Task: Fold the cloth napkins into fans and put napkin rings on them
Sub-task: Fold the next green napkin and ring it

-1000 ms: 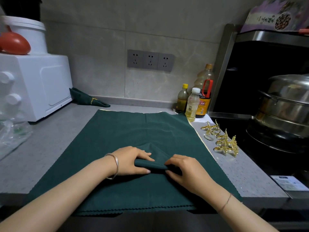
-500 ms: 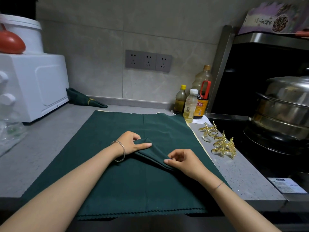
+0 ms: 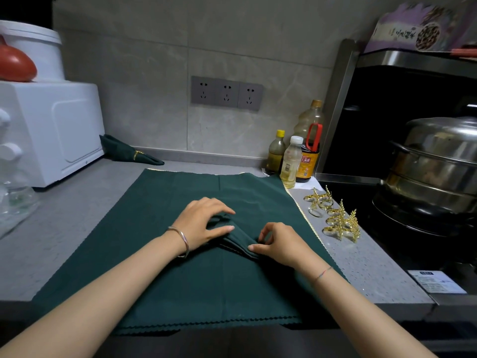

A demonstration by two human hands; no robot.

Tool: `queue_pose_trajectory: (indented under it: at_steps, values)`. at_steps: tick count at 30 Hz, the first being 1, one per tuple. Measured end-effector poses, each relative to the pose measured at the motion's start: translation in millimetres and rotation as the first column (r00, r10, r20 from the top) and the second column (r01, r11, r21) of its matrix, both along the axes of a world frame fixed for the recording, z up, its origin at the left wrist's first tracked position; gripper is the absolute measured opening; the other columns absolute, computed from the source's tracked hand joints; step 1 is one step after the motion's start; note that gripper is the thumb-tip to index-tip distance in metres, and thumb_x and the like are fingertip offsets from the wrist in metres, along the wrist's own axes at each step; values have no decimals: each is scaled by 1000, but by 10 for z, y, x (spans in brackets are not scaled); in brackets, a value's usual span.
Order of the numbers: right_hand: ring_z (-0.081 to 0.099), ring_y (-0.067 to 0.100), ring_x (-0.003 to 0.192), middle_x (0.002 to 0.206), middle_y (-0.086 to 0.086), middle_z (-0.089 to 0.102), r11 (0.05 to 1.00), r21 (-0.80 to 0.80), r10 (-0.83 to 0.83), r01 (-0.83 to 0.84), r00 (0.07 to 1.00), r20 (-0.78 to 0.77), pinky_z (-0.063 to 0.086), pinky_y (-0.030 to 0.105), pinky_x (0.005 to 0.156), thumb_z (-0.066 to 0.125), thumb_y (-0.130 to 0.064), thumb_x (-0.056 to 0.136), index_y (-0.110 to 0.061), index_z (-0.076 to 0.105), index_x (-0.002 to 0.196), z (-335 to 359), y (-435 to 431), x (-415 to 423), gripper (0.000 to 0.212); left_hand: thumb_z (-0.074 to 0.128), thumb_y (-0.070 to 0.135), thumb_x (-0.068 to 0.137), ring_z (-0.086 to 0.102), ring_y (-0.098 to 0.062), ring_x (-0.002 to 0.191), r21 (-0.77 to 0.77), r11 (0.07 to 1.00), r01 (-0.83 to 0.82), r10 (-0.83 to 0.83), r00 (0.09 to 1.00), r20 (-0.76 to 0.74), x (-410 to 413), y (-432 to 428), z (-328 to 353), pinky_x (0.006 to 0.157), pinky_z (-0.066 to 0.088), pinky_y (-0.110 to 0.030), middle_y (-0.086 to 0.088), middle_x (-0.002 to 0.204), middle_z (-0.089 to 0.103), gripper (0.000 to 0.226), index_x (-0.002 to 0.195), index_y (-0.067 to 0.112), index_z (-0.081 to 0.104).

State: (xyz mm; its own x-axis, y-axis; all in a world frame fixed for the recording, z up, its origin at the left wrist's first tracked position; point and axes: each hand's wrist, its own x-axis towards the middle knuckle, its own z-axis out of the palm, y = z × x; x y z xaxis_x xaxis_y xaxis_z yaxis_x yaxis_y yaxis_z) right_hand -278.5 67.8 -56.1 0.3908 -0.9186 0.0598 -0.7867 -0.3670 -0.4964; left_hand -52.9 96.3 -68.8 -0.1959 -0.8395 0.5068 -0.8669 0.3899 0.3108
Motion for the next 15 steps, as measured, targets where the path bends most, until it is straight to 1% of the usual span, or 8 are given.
queue_pose_trajectory:
  at_steps: [2,4,6,8,10,12,13,15]
  values:
    - [50,7,57,66,-6,55,1000,18,2,-3,999,49,38,24,53,78,-41,73,-18,54,81,-14,5,15,34,41,66,79,58,-6,106,-24,997,70,-69,996,63,-94,80,-3,95,26,-13,16,109,68,54,104,30,72]
    - [36,3,39,54,-6,48,992,126,-12,-18,971,238,28,19,42,80,-34,73,-16,48,77,-49,19,6,37,39,72,74,56,-2,112,20,996,91,-93,991,93,-197,129,-12,102,19,-13,18,115,67,62,108,31,71]
    - [29,3,34,48,-5,43,966,258,-78,-35,908,412,23,17,37,80,-30,74,-15,46,75,-51,23,-62,37,41,76,68,51,0,119,60,993,106,-113,985,130,-283,135,-23,108,16,-17,18,123,62,71,118,32,66]
    - [36,6,38,50,-3,48,933,355,-137,-53,861,490,28,17,40,79,-31,74,-17,47,70,-15,21,-178,36,50,70,71,51,-2,118,64,989,136,-144,976,161,-377,99,-22,107,18,-20,15,124,61,67,123,30,62]
    - [44,9,45,54,-1,53,884,457,-185,-102,820,541,36,19,45,81,-36,69,-18,49,63,38,18,-300,37,65,52,78,55,-7,112,47,987,155,-161,970,184,-483,40,-22,107,21,-23,12,120,62,51,122,28,62]
    - [49,13,49,60,4,56,827,545,-238,-137,792,561,42,22,48,80,-41,62,-17,53,59,91,22,-417,36,70,37,81,58,-12,106,23,987,157,-158,969,187,-605,-22,-2,108,25,-26,10,115,65,40,119,25,63]
    - [51,14,48,61,5,58,803,578,-263,-142,786,559,45,22,48,79,-40,64,-16,56,60,116,26,-474,34,69,34,83,59,-13,105,25,988,150,-152,970,188,-665,-45,20,109,25,-27,9,114,66,37,118,24,64]
    - [57,16,49,64,7,63,781,612,-300,-128,782,547,49,22,48,75,-35,75,-12,61,66,139,12,-593,28,67,34,86,60,-17,103,45,988,147,-153,970,189,-756,-86,68,106,29,-26,8,112,68,34,118,23,65]
